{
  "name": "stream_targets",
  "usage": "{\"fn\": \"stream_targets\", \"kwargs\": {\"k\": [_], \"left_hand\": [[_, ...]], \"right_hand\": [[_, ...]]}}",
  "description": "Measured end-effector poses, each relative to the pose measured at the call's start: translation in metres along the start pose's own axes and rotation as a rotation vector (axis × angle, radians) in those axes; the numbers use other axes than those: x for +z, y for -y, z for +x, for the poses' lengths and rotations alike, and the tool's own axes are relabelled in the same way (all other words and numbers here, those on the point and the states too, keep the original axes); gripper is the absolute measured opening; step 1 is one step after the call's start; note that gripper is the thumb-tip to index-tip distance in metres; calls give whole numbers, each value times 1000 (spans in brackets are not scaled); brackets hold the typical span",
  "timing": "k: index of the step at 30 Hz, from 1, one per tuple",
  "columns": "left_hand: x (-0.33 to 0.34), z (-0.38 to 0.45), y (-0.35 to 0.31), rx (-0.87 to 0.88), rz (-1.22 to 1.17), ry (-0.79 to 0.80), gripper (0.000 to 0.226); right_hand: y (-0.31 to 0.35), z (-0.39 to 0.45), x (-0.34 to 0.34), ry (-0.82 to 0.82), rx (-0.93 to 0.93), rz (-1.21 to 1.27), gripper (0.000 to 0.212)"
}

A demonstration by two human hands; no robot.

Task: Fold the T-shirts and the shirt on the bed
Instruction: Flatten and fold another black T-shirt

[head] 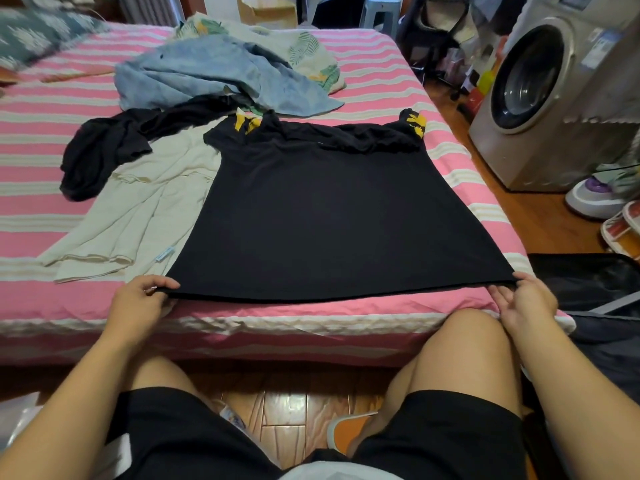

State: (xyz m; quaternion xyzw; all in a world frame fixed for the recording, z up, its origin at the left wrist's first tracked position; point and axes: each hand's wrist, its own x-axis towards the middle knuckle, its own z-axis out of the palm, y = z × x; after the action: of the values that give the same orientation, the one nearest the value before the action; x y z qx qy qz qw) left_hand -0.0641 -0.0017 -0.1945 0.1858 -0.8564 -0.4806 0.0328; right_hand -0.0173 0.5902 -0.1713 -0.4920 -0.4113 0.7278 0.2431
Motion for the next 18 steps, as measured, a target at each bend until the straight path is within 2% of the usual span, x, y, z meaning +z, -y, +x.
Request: {"fn": "stream_targets", "kwargs": {"k": [3, 5, 7, 9, 11, 12, 15, 17, 18], "left_hand": [[-2, 1, 2, -32, 27, 48, 38], [2, -1, 0, -31, 151, 127, 38], [7, -3, -3, -39, 197, 138, 28], [9, -4, -10, -64, 155, 105, 14], [12, 0, -11, -135, 33, 41, 14], [15, 1, -11, -195, -69, 9, 16], [15, 2, -17, -322, -373, -61, 28], [5, -3, -24, -291, -300, -81, 32], [-1, -5, -27, -242, -161, -108, 34]], "right_hand": [[2, 3, -1, -12, 33, 24, 17], [3, 4, 3, -23, 5, -27, 21], [4, 5, 8, -49, -22, -80, 19], [6, 6, 12, -67, -30, -150, 28], [10, 11, 13, -57, -5, -206, 43], [13, 11, 13, -31, -3, -223, 44], [20, -1, 13, -77, -101, -223, 31], [22, -10, 9, -76, -182, -287, 19], [22, -11, 6, -58, -205, -330, 16]]}}
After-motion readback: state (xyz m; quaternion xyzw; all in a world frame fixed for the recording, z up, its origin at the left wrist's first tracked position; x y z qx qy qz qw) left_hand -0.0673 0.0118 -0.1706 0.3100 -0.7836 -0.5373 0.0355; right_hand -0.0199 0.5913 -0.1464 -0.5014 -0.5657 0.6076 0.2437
